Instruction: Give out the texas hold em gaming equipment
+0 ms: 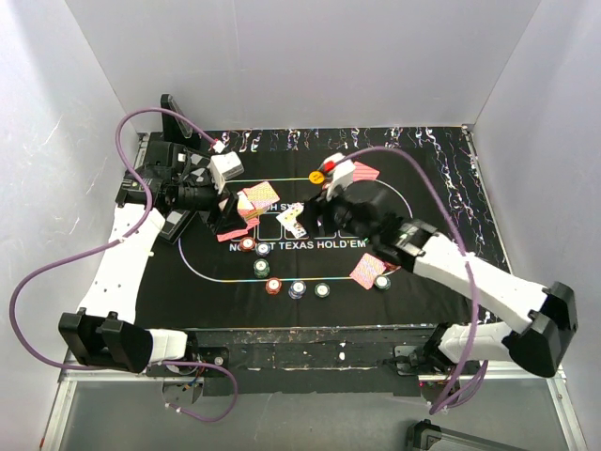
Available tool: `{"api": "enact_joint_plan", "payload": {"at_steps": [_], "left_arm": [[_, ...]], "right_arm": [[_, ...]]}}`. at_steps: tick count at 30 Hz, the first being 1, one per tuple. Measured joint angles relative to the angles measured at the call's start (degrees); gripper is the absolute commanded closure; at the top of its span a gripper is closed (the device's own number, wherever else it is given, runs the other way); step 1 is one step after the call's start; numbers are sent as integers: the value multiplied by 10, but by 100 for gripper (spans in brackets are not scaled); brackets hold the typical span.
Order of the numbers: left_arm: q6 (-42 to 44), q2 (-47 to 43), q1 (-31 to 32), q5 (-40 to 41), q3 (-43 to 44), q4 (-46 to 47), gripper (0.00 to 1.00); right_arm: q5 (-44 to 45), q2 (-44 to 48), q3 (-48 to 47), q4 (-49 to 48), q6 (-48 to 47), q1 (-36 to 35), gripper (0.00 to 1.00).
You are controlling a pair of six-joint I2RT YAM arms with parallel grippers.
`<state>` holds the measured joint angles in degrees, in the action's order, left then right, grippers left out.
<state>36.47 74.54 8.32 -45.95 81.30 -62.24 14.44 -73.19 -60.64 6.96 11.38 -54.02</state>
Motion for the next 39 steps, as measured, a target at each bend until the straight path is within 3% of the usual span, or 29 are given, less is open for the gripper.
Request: {"api": "enact_joint_plan", "payload": {"at_steps": [7, 14, 20, 29, 39], "left_arm": [[5, 0, 1, 0, -30, 7, 100], [6, -2, 3, -3, -30, 12, 100], [7, -4, 7, -6, -30, 14, 100], [7, -4, 10, -8, -30, 15, 100], [6, -4, 17, -8, -30, 19, 100]], "right_arm": [[-229, 11, -123, 33, 127, 113, 14], [-431, -122, -202, 30, 265, 149, 12], [-485, -216, -243, 55, 317, 149, 11], [-520, -253, -271, 48, 371, 146, 10], [-537, -280, -271, 20, 414, 146, 36]]}}
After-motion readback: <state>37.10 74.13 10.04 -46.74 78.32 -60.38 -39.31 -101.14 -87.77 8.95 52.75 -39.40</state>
